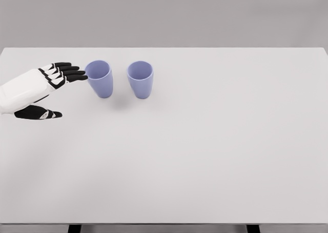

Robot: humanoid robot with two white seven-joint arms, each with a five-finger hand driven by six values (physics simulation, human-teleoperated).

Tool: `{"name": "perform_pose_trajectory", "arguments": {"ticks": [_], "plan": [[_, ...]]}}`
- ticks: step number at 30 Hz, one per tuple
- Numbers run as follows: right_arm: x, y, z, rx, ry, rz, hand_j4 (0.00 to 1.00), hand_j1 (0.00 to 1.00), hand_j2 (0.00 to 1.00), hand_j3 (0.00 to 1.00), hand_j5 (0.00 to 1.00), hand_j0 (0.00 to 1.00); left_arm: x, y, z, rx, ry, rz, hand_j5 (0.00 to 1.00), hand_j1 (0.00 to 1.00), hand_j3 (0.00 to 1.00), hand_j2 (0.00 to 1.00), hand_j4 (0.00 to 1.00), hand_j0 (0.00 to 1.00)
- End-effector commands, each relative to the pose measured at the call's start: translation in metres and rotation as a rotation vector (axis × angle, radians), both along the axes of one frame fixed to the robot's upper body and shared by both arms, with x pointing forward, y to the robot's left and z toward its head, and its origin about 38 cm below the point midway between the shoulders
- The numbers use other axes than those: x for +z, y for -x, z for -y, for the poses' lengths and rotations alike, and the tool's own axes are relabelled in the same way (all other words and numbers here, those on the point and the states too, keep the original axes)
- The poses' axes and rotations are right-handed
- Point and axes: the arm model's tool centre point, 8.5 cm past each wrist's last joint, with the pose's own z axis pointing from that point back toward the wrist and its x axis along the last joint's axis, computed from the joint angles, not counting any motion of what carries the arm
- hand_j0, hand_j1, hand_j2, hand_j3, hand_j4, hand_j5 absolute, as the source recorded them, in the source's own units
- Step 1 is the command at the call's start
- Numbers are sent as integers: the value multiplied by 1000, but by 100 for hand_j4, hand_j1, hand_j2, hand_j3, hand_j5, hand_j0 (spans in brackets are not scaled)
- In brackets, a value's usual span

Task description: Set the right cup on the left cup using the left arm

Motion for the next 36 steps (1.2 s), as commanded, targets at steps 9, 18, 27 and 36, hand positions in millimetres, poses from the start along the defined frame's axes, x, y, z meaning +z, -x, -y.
{"name": "perform_pose_trajectory", "arguments": {"ticks": [9, 18, 27, 36], "plan": [[0, 1, 0, -2, -2, -5, 100, 100, 100, 100, 100, 100, 7, -2, -5, 9, -20, 17, 100, 100, 100, 100, 100, 100], [0, 1, 0, -2, -2, -5, 100, 100, 100, 100, 100, 100, 43, -12, -12, 13, -115, 57, 100, 100, 100, 100, 100, 100], [0, 1, 0, -2, -2, -5, 100, 100, 100, 100, 100, 100, 99, -46, 30, -48, -53, -3, 100, 100, 100, 100, 100, 100], [0, 1, 0, -2, -2, -5, 100, 100, 100, 100, 100, 100, 47, -81, 98, -14, -199, -153, 100, 100, 100, 100, 100, 100]]}}
